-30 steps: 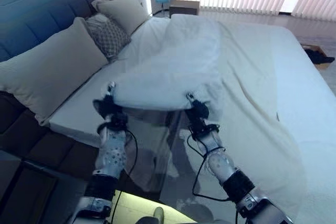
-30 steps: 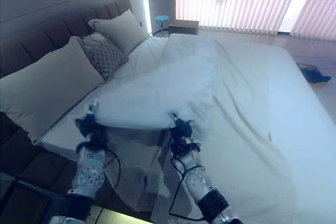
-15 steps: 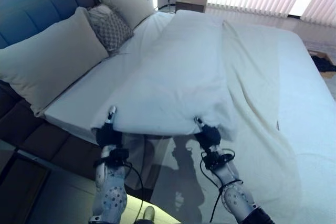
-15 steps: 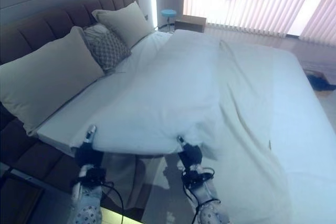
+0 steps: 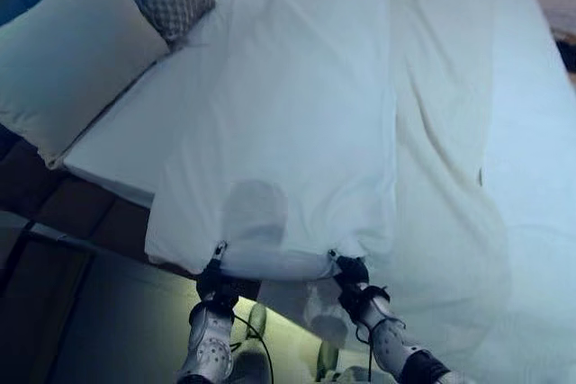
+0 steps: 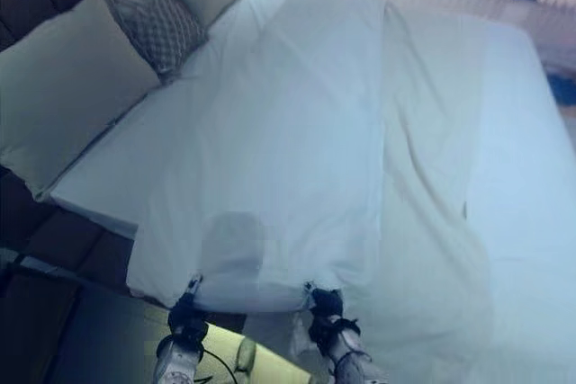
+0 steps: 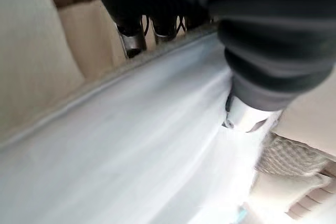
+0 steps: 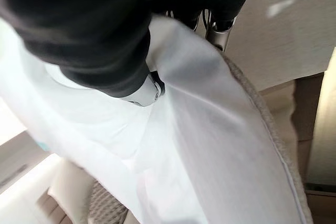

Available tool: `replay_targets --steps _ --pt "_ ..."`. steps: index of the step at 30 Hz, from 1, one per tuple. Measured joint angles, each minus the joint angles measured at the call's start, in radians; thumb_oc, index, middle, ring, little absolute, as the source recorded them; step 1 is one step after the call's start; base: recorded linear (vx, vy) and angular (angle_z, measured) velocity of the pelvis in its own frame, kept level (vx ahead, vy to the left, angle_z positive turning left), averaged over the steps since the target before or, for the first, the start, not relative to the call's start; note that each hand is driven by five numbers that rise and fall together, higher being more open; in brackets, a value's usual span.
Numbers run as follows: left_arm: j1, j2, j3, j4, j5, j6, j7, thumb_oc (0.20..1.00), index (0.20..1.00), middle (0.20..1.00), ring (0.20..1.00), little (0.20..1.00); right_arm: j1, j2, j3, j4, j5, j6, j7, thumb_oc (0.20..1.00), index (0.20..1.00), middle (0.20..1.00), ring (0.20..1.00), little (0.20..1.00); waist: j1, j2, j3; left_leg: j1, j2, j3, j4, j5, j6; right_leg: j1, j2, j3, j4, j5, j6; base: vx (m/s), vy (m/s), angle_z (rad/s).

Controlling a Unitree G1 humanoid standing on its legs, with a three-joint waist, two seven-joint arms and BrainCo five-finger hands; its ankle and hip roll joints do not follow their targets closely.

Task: Make the bed

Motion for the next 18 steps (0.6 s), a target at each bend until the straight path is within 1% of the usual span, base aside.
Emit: replay_targets --steps 2,4,7,8,11,15,18 --pt "-0.033 0.012 -0.001 0.028 0.030 -0.008 0.020 0.200 0.200 0.200 0.200 0.200 -0.036 0.002 0.011 0.016 0.000 -0.002 -0.006 0.200 0.200 0.200 0.200 0.200 0.002 0.001 0.007 -0.018 0.002 0.003 0.000 0.002 0.000 -0.022 0.000 0.000 0.006 0.000 0.000 -0.02 0.056 -0.07" --pt "-0.089 0.027 -0.004 0.058 0.054 -0.021 0.049 0.200 0.200 0.200 0.200 0.200 -0.086 0.007 0.014 0.031 0.000 -0.004 -0.020 0.200 0.200 0.200 0.200 0.200 0.002 0.001 0.032 -0.038 0.006 0.015 -0.001 0.006 0.000 -0.053 0.000 0.012 0.019 0.000 -0.001 -0.01 0.052 -0.13" --pt "-0.125 0.040 -0.006 0.072 0.070 -0.031 0.073 0.200 0.200 0.200 0.200 0.200 -0.124 0.013 0.015 0.038 0.001 -0.007 -0.034 0.200 0.200 0.200 0.200 0.200 0.005 0.000 0.053 -0.049 0.006 0.023 -0.004 0.009 0.001 -0.069 0.000 0.019 0.021 0.002 -0.003 -0.01 0.053 -0.07" --pt "-0.139 0.053 -0.024 0.085 0.070 -0.036 0.093 0.200 0.200 0.200 0.200 0.200 -0.137 0.015 0.015 0.044 0.001 -0.009 -0.045 0.200 0.200 0.200 0.200 0.200 0.005 0.000 0.054 -0.060 0.006 0.023 -0.004 0.009 0.001 -0.082 0.000 0.020 0.021 0.003 -0.005 0.00 0.034 -0.05" --pt "-0.186 0.085 -0.039 0.091 0.119 -0.048 0.126 0.200 0.200 0.200 0.200 0.200 -0.184 0.014 0.042 0.060 0.002 -0.021 -0.052 0.200 0.200 0.200 0.200 0.200 0.004 0.000 0.072 -0.083 0.006 0.025 -0.004 0.011 0.001 -0.103 0.000 0.022 0.020 0.008 -0.011 0.01 0.044 -0.03" --pt "-0.211 0.108 -0.039 0.091 0.164 -0.051 0.156 0.200 0.200 0.200 0.200 0.200 -0.209 0.019 0.054 0.066 0.002 -0.022 -0.052 0.200 0.200 0.200 0.200 0.200 0.006 0.000 0.081 -0.101 0.006 0.025 -0.005 0.012 0.002 -0.123 0.000 0.023 0.020 0.008 -0.011 0.01 0.054 0.00" --pt "-0.235 0.121 -0.039 0.091 0.188 -0.064 0.185 0.200 0.200 0.200 0.200 0.200 -0.239 0.028 0.054 0.074 0.002 -0.023 -0.056 0.200 0.200 0.200 0.200 0.200 0.007 -0.001 0.110 -0.103 0.006 0.027 -0.006 0.012 0.002 -0.126 -0.001 0.024 0.020 0.008 -0.011 0.02 0.057 -0.01"
